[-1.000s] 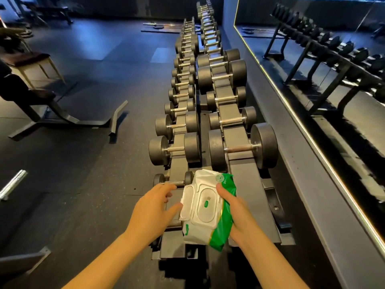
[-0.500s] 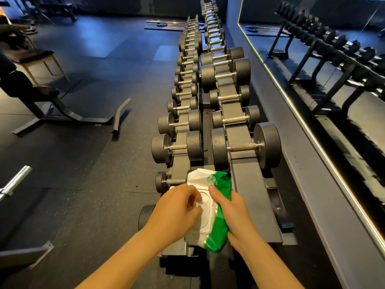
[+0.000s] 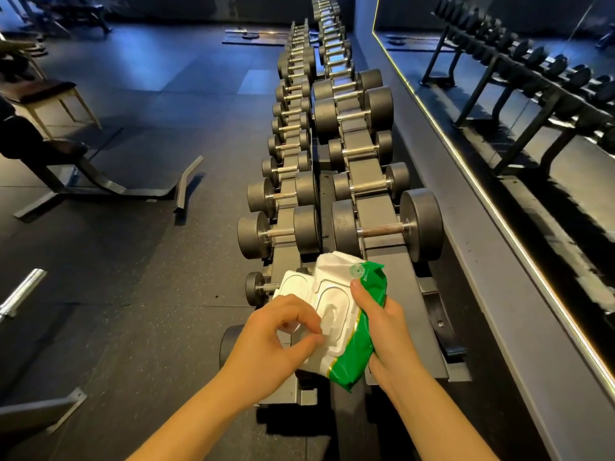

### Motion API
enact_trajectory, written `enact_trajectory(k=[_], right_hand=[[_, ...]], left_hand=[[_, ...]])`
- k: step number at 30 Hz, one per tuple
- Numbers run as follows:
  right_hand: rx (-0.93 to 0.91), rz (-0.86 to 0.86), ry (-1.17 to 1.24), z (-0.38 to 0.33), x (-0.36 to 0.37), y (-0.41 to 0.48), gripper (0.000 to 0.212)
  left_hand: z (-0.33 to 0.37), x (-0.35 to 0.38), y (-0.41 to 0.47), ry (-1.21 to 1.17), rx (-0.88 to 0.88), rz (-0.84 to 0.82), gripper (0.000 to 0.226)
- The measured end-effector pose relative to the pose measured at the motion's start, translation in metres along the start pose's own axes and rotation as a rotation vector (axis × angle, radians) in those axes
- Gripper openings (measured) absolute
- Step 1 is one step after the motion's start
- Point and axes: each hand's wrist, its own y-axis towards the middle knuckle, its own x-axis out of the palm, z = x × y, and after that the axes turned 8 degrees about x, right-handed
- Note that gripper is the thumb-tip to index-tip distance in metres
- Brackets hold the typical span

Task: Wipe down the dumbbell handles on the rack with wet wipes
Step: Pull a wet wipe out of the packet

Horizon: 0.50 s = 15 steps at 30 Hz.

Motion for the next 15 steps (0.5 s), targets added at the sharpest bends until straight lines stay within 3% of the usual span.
enact_trajectory(k=[1, 7, 15], right_hand=[[-0.015, -0.001, -0.001, -0.001, 0.001, -0.002, 0.028], [-0.149, 0.024, -0.077, -0.004, 0.007, -0.011, 0.029], [-0.287, 0.027, -0.231, -0.002, 0.011, -0.023, 0.025]], left_hand=[[0.001, 0.000, -0.001, -0.005, 0.026, 0.015, 0.003], [0.011, 0.001, -0.001, 0.027, -0.023, 0.190, 0.018], [0.022, 0.001, 0.006, 0.102, -0.156, 0.126, 0.012]])
